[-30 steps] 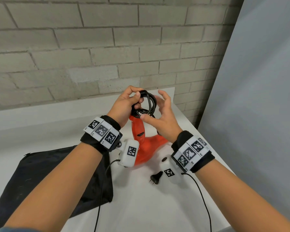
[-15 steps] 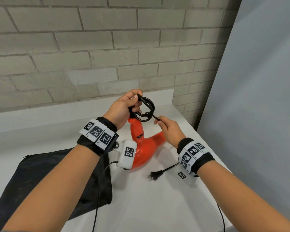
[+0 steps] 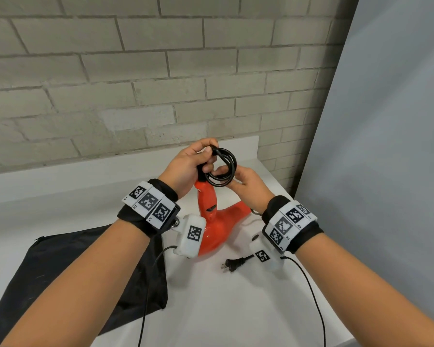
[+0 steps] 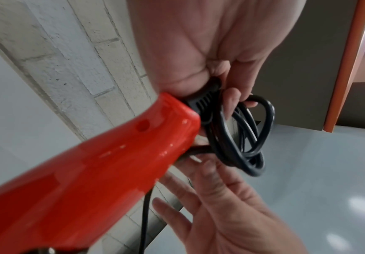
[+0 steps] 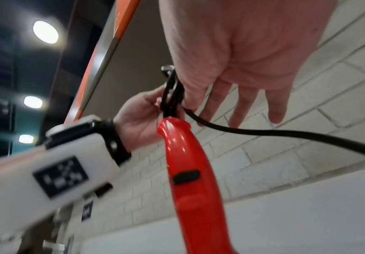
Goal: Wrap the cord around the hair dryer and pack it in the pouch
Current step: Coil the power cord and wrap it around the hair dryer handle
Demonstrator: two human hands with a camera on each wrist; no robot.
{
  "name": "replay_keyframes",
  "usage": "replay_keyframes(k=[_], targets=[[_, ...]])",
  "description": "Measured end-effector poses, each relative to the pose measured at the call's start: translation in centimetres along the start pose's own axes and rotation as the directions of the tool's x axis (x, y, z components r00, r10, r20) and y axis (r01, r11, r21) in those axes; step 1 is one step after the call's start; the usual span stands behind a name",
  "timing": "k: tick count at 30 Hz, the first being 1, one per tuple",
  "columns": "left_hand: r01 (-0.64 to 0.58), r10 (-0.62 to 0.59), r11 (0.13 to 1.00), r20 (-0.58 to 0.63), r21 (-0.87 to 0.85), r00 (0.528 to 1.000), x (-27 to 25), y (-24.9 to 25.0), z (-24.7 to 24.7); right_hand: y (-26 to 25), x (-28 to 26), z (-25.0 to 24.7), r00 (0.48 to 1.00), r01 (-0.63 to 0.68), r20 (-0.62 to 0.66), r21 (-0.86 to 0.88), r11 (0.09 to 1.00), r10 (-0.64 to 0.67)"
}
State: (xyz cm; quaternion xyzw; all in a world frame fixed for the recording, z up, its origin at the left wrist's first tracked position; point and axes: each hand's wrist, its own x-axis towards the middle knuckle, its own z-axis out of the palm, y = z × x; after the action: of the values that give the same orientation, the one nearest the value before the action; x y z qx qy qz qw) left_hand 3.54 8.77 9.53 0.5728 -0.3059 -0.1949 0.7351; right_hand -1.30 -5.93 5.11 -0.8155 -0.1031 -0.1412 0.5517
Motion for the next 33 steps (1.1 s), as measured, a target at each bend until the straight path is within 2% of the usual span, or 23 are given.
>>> replay_keyframes(k=[3, 7, 10, 12, 14, 17, 20, 22, 24, 27, 29, 33], targets=[[0.016, -0.016, 1.0, 0.014, -0.001, 1.0, -0.1, 0.1, 0.3, 0.4, 0.2, -0.4, 0.998, -0.037, -0.055, -0.073, 0.997, 0.033], [0.018, -0.016, 0.999, -0.043, 0.048, 0.999, -0.3, 0.3, 0.2, 1.4, 0.5, -1.4, 0.988, -0.113, -0.135, -0.257, 0.96, 0.08], [-0.011, 0.028, 0.987, -0.104, 0.162, 0.994, -0.3, 0.4, 0.2, 1.6, 0.7, -2.2, 0.993, -0.117, -0.071, -0.332, 0.936, 0.1], [-0.023, 0.042, 0.983, -0.1, 0.181, 0.994, -0.2, 0.4, 0.4, 1.3, 0.6, -2.3, 0.994, -0.062, 0.071, -0.297, 0.953, 0.087], [-0.028, 0.047, 0.98, -0.096, 0.196, 0.994, -0.1, 0.4, 0.4, 0.7, 0.5, -2.1, 0.976, -0.042, 0.205, -0.178, 0.983, 0.079], [0.0, 0.021, 0.983, -0.115, 0.184, 0.993, -0.2, 0.5, 0.3, 0.1, 0.6, -1.4, 0.964, -0.056, 0.261, 0.063, 0.996, 0.038], [0.045, -0.031, 0.98, -0.074, 0.192, 0.997, -0.4, 1.0, 0.4, 0.1, 1.0, -1.5, 0.981, -0.109, 0.179, 0.195, 0.975, 0.074], [0.072, -0.064, 0.969, -0.045, 0.236, 0.997, -0.6, 1.2, 0.7, 0.1, 1.4, -2.1, 0.988, -0.143, 0.09, 0.178, 0.974, 0.128], [0.083, -0.078, 0.961, -0.032, 0.265, 0.996, -0.7, 1.3, 1.0, -0.3, 2.0, -2.6, 0.991, -0.132, -0.011, 0.056, 0.99, 0.133], [0.077, -0.072, 0.959, -0.03, 0.272, 0.997, -0.6, 1.2, 1.6, -1.9, 2.8, -2.9, 0.986, -0.057, -0.165, -0.15, 0.987, 0.032], [0.073, -0.068, 0.961, -0.03, 0.266, 0.997, -0.5, 1.2, 1.7, -3.0, 3.0, -3.1, 0.979, -0.015, -0.201, -0.234, 0.972, -0.033], [0.027, -0.031, 0.973, 0.013, 0.228, 0.999, -0.5, 1.0, 1.4, -4.3, 2.7, -3.6, 0.969, -0.013, -0.233, -0.379, 0.925, -0.082]])
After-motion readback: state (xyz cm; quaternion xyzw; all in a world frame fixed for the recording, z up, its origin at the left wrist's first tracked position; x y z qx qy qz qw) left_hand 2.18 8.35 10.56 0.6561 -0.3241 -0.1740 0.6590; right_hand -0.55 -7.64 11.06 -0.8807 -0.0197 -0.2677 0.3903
